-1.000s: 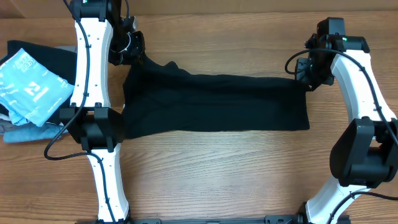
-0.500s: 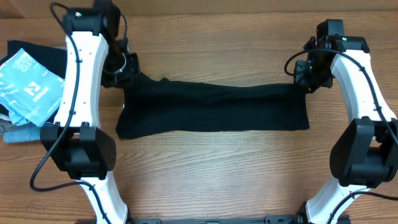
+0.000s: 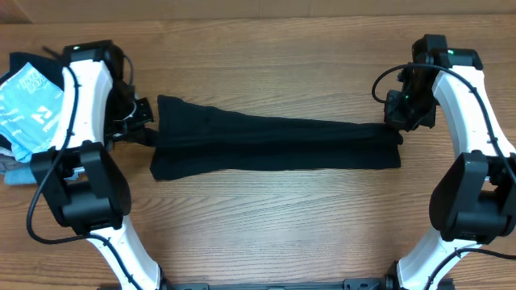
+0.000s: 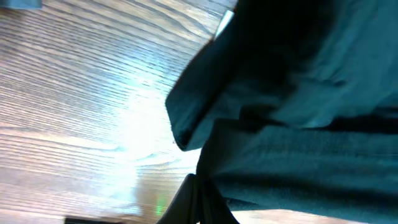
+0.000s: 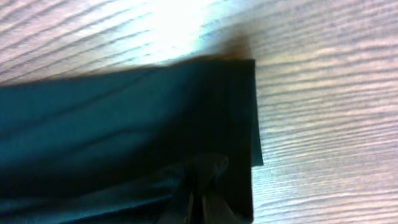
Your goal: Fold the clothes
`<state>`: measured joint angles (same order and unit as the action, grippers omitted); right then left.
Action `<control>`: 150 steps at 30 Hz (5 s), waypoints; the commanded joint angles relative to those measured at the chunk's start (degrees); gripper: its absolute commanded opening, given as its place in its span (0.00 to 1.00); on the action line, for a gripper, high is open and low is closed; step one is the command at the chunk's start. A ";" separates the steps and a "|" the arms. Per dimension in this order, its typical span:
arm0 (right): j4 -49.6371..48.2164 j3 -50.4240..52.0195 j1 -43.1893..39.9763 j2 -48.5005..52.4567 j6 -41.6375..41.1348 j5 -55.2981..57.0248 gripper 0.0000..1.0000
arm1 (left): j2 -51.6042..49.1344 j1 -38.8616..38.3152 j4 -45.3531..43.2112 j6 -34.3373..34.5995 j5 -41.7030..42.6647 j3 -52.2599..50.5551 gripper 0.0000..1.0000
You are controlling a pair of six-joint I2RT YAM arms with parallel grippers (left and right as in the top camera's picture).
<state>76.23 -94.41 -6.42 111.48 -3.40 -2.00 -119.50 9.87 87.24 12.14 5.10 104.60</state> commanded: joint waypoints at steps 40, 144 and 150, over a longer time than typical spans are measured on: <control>-7.23 10.64 -1.70 -1.22 -1.31 1.86 0.71 | -0.20 -2.56 -4.02 0.24 -0.55 -4.98 0.55; -31.76 19.71 25.57 -4.83 11.10 -17.14 0.04 | -14.12 -28.28 -19.69 -6.19 9.55 3.54 0.06; -43.52 30.12 25.92 -4.74 10.80 -17.66 0.04 | -14.12 -30.16 -22.84 -6.19 9.55 3.54 0.07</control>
<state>36.34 -68.99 19.22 107.09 7.49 -19.46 -132.68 -19.18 65.34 7.05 13.72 108.33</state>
